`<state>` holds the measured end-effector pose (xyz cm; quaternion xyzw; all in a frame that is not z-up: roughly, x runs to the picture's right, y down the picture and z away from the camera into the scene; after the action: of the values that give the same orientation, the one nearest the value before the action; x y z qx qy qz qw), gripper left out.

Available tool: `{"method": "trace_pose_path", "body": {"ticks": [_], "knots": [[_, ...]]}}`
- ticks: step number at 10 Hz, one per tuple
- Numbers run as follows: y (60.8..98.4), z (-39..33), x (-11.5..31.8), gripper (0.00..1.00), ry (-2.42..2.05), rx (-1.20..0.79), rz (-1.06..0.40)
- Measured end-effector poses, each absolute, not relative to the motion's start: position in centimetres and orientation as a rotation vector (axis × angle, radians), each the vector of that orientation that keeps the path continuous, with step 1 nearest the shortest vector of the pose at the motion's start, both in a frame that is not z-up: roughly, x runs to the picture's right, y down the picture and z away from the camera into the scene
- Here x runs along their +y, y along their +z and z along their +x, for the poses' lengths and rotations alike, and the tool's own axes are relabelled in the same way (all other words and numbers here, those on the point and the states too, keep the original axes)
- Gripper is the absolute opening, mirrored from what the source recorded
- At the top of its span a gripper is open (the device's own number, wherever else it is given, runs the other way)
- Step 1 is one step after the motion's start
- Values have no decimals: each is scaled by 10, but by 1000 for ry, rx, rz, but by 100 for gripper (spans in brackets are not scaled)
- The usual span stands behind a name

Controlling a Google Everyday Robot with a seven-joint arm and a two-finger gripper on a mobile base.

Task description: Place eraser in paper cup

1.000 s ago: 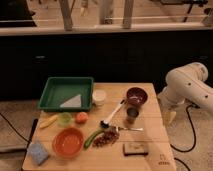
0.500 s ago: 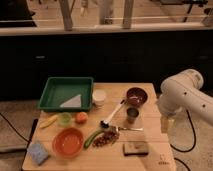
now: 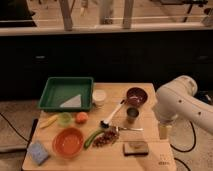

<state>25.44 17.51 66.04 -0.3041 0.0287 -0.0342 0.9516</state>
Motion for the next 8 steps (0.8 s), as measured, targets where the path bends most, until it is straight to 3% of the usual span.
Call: {"method": "trace_pose_path", "body": {"ticks": [8], "knots": [[674,225,240,80,-171,8,-662]]}}
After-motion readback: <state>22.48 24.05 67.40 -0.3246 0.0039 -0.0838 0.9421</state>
